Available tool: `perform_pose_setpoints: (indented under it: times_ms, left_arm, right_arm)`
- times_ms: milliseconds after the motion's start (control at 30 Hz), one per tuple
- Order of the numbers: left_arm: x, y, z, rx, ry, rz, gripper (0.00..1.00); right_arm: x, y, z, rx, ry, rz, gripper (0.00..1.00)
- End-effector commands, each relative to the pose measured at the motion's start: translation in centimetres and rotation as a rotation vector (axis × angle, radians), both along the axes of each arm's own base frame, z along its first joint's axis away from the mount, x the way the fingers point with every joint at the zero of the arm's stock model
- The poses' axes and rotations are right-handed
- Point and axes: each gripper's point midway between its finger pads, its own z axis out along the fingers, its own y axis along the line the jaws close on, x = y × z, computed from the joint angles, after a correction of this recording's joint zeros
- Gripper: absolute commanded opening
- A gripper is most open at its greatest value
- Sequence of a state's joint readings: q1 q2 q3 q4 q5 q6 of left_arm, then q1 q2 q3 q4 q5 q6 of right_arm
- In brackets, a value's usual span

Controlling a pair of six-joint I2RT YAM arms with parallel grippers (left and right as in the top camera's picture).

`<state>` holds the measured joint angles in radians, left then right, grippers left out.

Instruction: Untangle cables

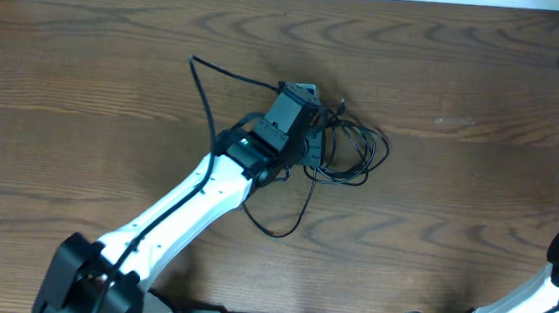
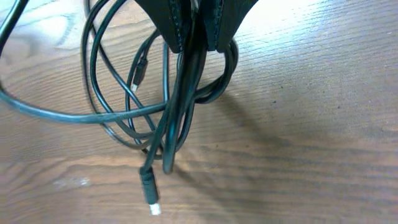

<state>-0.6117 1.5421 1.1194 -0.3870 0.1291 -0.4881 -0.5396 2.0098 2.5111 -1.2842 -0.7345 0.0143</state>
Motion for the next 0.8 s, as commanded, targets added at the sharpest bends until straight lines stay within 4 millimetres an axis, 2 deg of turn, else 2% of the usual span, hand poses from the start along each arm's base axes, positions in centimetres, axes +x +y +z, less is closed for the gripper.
perform_pose_setpoints:
  times_ms: [0,200,400,600,767]
  left_arm:
    - [-0.6,0.1,2.2,-0.024,-0.044,-0.026,0.08]
    - [-1.7,0.8,4.4,-0.045,-0.064,-0.032,0.08]
    - [-2.3,1.1,5.0,-0.047,-0.066,-0.031,0.08]
    - [-2.7,0.7,4.9,-0.089,-0.025,-0.02,0.08]
    - [-3.6,-0.3,5.1,-0.133,0.007,-0.067,0.08]
  right_arm:
    - [-3.6,5.0,6.3,0.075,-0.146,0.141,0.99]
    - [-8.9,7.1,10.5,-0.045,-0.206,0.095,0.99]
    - [-14.6,10.0,13.5,-0.149,-0.273,0.095,0.99]
    - [-18.6,12.3,14.2,-0.177,-0.282,0.106,0.99]
    - [-20.4,13.4,13.9,-0.187,-0.27,0.118,0.99]
